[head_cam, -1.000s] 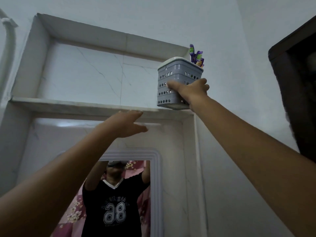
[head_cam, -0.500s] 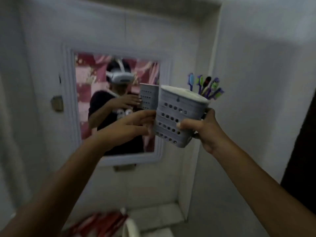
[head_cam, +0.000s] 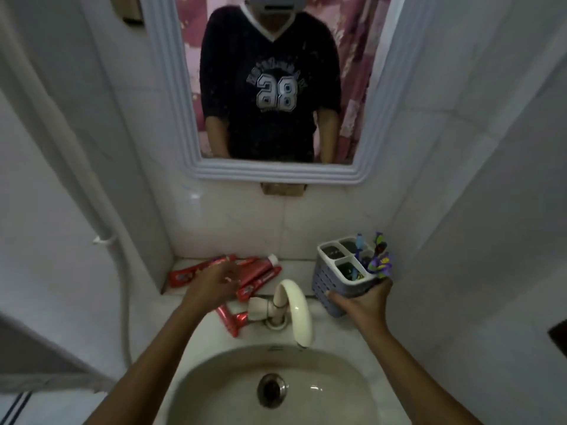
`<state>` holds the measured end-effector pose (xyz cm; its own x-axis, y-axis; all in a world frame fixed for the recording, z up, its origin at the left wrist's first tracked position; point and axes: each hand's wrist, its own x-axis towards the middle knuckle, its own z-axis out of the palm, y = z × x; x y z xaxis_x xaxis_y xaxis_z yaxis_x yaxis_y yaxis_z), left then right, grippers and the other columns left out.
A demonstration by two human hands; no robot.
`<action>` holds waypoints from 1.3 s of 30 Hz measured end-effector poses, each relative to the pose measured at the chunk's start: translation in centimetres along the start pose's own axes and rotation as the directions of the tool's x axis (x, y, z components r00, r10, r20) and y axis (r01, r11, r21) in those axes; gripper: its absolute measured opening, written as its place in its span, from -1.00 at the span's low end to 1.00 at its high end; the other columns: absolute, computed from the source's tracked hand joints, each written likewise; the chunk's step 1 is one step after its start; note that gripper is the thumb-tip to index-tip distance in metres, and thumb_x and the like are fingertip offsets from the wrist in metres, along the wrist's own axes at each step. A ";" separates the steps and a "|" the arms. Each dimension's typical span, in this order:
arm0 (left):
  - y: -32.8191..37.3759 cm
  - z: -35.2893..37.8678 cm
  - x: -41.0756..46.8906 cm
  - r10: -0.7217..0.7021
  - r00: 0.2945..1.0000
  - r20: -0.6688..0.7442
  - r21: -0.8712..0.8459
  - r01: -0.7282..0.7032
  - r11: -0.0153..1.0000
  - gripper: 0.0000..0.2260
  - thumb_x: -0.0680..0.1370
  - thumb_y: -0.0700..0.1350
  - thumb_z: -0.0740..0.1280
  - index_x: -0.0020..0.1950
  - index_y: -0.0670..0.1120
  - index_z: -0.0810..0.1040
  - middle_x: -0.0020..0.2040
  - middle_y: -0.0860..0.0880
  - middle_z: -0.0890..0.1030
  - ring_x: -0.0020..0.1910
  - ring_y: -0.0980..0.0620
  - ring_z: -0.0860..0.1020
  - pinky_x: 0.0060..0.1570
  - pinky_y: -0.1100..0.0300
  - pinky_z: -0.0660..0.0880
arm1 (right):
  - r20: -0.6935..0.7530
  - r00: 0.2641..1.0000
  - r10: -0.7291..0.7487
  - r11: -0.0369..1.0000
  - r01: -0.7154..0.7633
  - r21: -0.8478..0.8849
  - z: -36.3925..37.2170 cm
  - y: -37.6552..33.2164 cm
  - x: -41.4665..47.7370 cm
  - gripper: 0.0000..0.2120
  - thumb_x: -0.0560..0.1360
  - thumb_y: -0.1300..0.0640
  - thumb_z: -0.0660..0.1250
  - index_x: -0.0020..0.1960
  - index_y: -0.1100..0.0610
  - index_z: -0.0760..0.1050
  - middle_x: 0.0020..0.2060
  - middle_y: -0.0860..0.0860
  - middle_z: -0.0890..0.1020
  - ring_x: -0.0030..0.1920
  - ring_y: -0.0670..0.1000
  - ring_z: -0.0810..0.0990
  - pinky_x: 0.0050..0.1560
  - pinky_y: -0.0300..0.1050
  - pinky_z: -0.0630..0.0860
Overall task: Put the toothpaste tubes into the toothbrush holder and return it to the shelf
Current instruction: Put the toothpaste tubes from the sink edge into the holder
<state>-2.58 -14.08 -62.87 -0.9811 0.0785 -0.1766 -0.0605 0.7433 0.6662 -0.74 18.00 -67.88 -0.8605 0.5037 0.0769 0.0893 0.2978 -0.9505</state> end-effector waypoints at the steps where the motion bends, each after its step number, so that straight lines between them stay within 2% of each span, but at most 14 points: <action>1: -1.1 0.8 0.0 -0.035 0.999 0.001 0.031 0.035 0.999 -0.70 0.48 -0.13 0.38 0.21 -0.06 0.61 0.14 -0.05 0.68 0.08 -0.03 0.65 0.10 0.02 0.57 | -0.001 1.000 0.014 1.000 -0.014 -0.013 0.8 0.8 0.2 0.02 0.05 0.32 0.78 0.36 0.34 0.30 0.29 0.16 0.52 0.30 0.13 0.59 0.39 0.14 0.55; 5: -3.0 3.6 1.4 -0.073 0.996 -0.052 0.152 0.080 0.985 -0.68 0.51 0.00 0.34 0.26 0.02 0.58 0.19 0.01 0.66 0.04 0.01 0.64 0.04 0.07 0.57 | 0.072 0.995 0.069 0.998 -0.069 -0.006 3.1 3.2 0.8 0.05 0.08 0.32 0.78 0.45 0.37 0.33 0.36 0.21 0.58 0.32 0.10 0.61 0.43 0.07 0.53; 9: -3.1 6.0 4.1 0.070 0.993 -0.090 0.329 -0.037 0.943 -0.65 0.55 0.07 0.26 0.29 -0.01 0.52 0.20 -0.05 0.62 0.14 -0.08 0.59 0.02 0.07 0.54 | 0.125 0.986 0.110 0.994 -0.111 0.000 4.0 4.8 1.3 -0.03 0.14 0.40 0.73 0.45 0.38 0.37 0.31 0.17 0.63 0.29 0.08 0.63 0.41 0.01 0.54; 13: -3.1 7.2 6.7 0.125 0.986 -0.113 0.520 -0.049 0.853 -0.63 0.57 0.03 0.17 0.33 -0.04 0.48 0.23 -0.08 0.58 0.17 -0.11 0.56 0.05 0.07 0.52 | 0.156 0.982 0.106 0.994 -0.108 0.000 4.0 5.3 1.9 -0.02 0.11 0.33 0.76 0.44 0.33 0.39 0.26 0.09 0.64 0.18 -0.28 0.65 0.28 -0.32 0.55; 15: -2.8 7.2 7.9 0.086 0.993 -0.081 0.542 -0.028 0.840 -0.60 0.55 0.07 0.22 0.35 -0.04 0.45 0.25 -0.10 0.54 0.19 -0.13 0.55 0.03 0.05 0.53 | 0.167 0.979 0.117 0.993 -0.119 0.006 4.0 5.3 1.9 0.00 0.10 0.29 0.76 0.45 0.31 0.40 0.26 0.08 0.65 0.21 -0.27 0.65 0.33 -0.20 0.57; 18: -2.2 6.9 9.6 0.016 1.000 0.024 0.587 -0.027 0.809 -0.47 0.45 0.12 0.39 0.36 -0.05 0.42 0.24 -0.09 0.53 0.20 -0.13 0.54 0.10 0.02 0.52 | 0.168 0.977 0.130 0.990 -0.137 0.027 4.0 5.3 1.8 0.04 0.04 0.07 0.72 0.45 0.28 0.42 0.29 0.12 0.66 0.31 0.01 0.66 0.39 -0.01 0.56; 22: -1.6 6.7 10.4 0.029 0.999 0.035 0.691 -0.045 0.721 -0.44 0.42 0.13 0.44 0.36 -0.04 0.43 0.23 -0.11 0.55 0.20 -0.13 0.56 0.14 0.00 0.49 | 0.164 0.979 0.118 0.991 -0.127 0.043 4.2 5.1 1.7 0.04 0.01 0.00 0.70 0.44 0.22 0.45 0.23 0.03 0.66 0.24 -0.21 0.64 0.36 -0.12 0.56; 24: -1.7 6.5 10.4 0.042 0.999 0.011 0.680 -0.038 0.732 -0.47 0.41 0.16 0.43 0.30 -0.04 0.49 0.19 -0.11 0.59 0.17 -0.11 0.57 0.14 0.01 0.50 | 0.165 0.979 0.120 0.990 -0.129 0.048 4.2 4.9 1.7 0.07 0.01 0.05 0.70 0.46 0.23 0.40 0.25 0.03 0.64 0.22 -0.26 0.61 0.33 -0.25 0.53; 27: -1.9 5.9 10.3 0.031 0.999 -0.012 0.618 -0.017 0.786 -0.47 0.33 0.24 0.44 0.20 -0.02 0.55 0.08 -0.06 0.63 0.05 -0.05 0.59 0.08 0.07 0.53 | 0.170 0.979 0.112 0.993 -0.117 0.024 4.2 4.7 1.9 0.07 0.07 0.31 0.74 0.48 0.33 0.32 0.32 0.13 0.60 0.19 -0.37 0.60 0.21 -0.52 0.47; 29: -1.6 5.4 10.1 0.003 1.000 0.000 0.576 -0.002 0.818 -0.43 0.31 0.26 0.45 0.21 -0.01 0.53 0.08 -0.04 0.63 0.05 -0.04 0.59 0.03 0.10 0.53 | 0.168 0.977 0.133 0.991 -0.136 0.010 4.1 4.0 1.7 0.06 0.11 0.40 0.73 0.50 0.36 0.29 0.35 0.16 0.59 0.27 -0.18 0.62 0.28 -0.43 0.51; 31: -0.9 4.6 9.8 -0.049 0.998 0.031 0.493 0.027 0.870 -0.44 0.32 0.22 0.48 0.22 0.00 0.47 0.12 -0.04 0.62 0.06 -0.04 0.58 -0.05 0.13 0.50 | 0.185 0.971 0.151 0.988 -0.152 -0.009 3.8 3.6 1.6 0.03 0.15 0.37 0.73 0.50 0.36 0.30 0.36 0.18 0.58 0.35 0.07 0.60 0.44 -0.09 0.53; 33: 0.0 3.2 9.3 -0.047 0.998 0.034 0.426 0.028 0.904 -0.51 0.33 0.17 0.50 0.14 0.01 0.44 0.07 -0.03 0.64 -0.07 0.00 0.56 -0.17 0.16 0.46 | 0.255 0.951 0.176 0.984 -0.160 -0.083 3.3 3.6 1.5 -0.10 0.22 0.23 0.73 0.44 0.38 0.40 0.25 0.22 0.64 0.24 0.14 0.66 0.32 0.01 0.60; 36: 2.6 0.8 7.8 0.125 0.991 -0.054 0.409 -0.093 0.908 -0.58 0.33 0.15 0.49 0.06 0.08 0.40 -0.05 0.06 0.63 -0.20 0.05 0.54 -0.27 0.17 0.44 | 0.309 0.931 0.192 0.979 -0.158 -0.132 2.6 3.7 1.5 -0.19 0.28 0.14 0.71 0.41 0.38 0.46 0.19 0.23 0.68 0.16 0.15 0.69 0.07 -0.26 0.55; 39: 6.9 -1.2 6.7 0.426 0.900 -0.095 0.447 -0.344 0.826 -0.61 0.34 0.11 0.47 0.09 0.12 0.43 -0.08 0.11 0.60 -0.18 0.06 0.58 -0.24 0.20 0.45 | 0.303 0.934 0.190 0.979 -0.156 -0.131 2.6 3.0 1.4 -0.21 0.28 0.17 0.71 0.39 0.40 0.47 0.19 0.25 0.67 0.15 0.17 0.68 0.05 -0.27 0.52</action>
<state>-9.77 -9.23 -58.61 -0.9258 0.3243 0.1941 0.3697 0.8837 0.2871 -2.93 17.49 -71.35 -0.9385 0.2816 -0.1998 0.2879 0.3191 -0.9029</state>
